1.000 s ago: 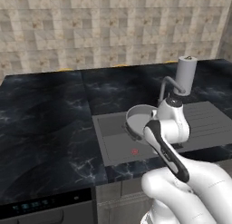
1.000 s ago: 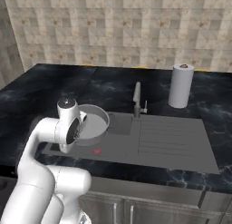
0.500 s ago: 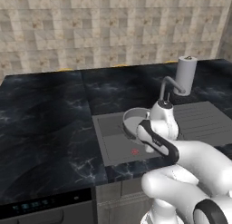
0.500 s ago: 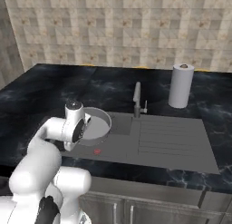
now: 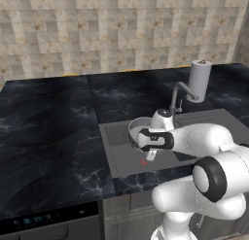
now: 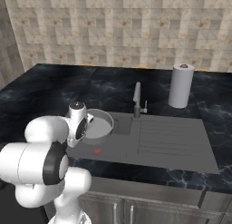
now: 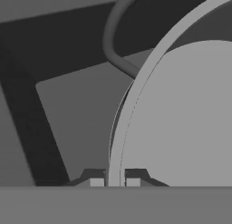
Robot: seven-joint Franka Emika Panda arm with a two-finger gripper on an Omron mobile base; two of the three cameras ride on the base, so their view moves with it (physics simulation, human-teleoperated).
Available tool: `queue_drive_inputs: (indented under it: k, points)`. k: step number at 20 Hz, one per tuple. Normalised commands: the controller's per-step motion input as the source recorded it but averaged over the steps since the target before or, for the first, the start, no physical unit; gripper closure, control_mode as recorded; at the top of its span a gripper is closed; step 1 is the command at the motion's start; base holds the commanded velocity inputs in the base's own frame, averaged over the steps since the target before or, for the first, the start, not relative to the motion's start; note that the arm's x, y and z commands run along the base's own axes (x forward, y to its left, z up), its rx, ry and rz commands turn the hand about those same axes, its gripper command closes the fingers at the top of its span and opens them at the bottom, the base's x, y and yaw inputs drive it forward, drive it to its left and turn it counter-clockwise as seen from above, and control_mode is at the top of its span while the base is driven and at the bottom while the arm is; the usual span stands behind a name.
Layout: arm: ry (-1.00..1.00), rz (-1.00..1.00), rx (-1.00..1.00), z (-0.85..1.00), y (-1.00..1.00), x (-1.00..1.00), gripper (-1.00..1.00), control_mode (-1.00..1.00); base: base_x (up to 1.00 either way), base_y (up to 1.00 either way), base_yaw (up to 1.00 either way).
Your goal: Move the pot and pan from the stove into the sink.
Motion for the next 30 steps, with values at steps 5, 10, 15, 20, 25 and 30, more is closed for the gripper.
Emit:
queue_drive_inputs:
  k: [5, 10, 15, 20, 25, 30]
  points:
    - [0.08, -0.07, 0.02, -0.34, 0.00, 0.54, 1.00, -1.00, 0.00, 0.00, 0.00]
    - [0.07, -0.07, 0.06, -0.34, 0.00, 0.56, 1.00, -1.00, 0.00, 0.00, 0.00]
    - [0.04, -0.07, 0.09, -0.57, 0.00, 0.37, 1.00, -1.00, 0.00, 0.00, 0.00]
    - [0.01, -0.06, 0.06, -0.70, 0.00, 0.22, 1.00, -1.00, 0.00, 0.00, 0.00]
    - [-0.01, -0.06, 0.00, -0.48, 0.08, 0.21, 1.00, -1.00, 0.00, 0.00, 0.00]
    - [0.00, -0.05, -0.03, -0.12, 0.11, 0.16, 1.00, -1.00, 0.00, 0.00, 0.00]
